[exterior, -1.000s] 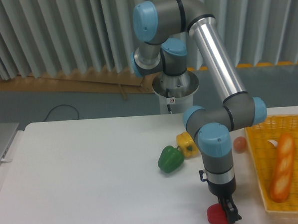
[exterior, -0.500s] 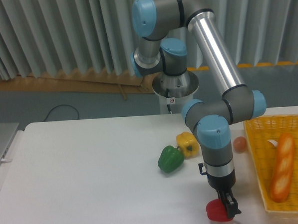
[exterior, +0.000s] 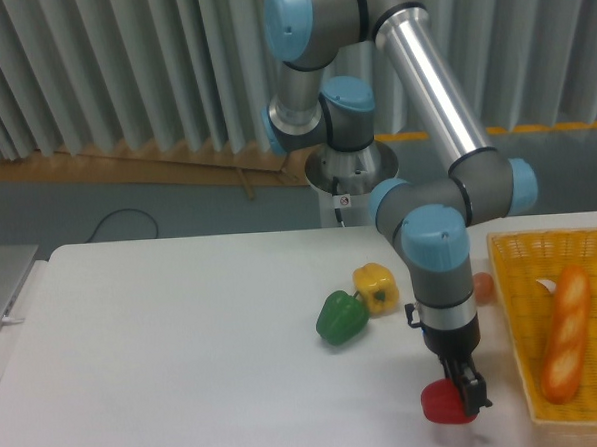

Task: Place the red peppers in a basket
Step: 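Lower the gripper around the red pepper and close on it, then lift the red pepper and carry it over the orange basket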

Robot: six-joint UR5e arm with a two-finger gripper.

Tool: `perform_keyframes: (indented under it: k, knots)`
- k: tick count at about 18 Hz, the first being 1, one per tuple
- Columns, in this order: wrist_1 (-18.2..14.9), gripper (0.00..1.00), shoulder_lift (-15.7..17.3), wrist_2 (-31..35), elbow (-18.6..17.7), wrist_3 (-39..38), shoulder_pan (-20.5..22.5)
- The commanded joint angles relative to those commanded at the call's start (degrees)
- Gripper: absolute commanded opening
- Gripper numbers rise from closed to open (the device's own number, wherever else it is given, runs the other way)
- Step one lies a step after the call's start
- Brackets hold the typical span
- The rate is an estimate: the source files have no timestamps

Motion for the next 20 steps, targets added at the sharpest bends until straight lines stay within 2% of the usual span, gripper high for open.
perform_keyframes:
  k: [5,6,10,16,20]
  knots:
    - [0.0,0.49,2.3,-1.0,-1.9,0.4,1.8]
    - [0.0,0.46,2.9,-1.3,-2.3,0.4,2.2]
    - [-0.3,0.45,6.0,-4.3,-4.8,0.9,5.6]
    - [-4.9,0.44,10.4,-4.8,-5.3,0.9,7.5]
    - [-6.9,0.44,10.7,-5.2,-5.3,0.9,9.7]
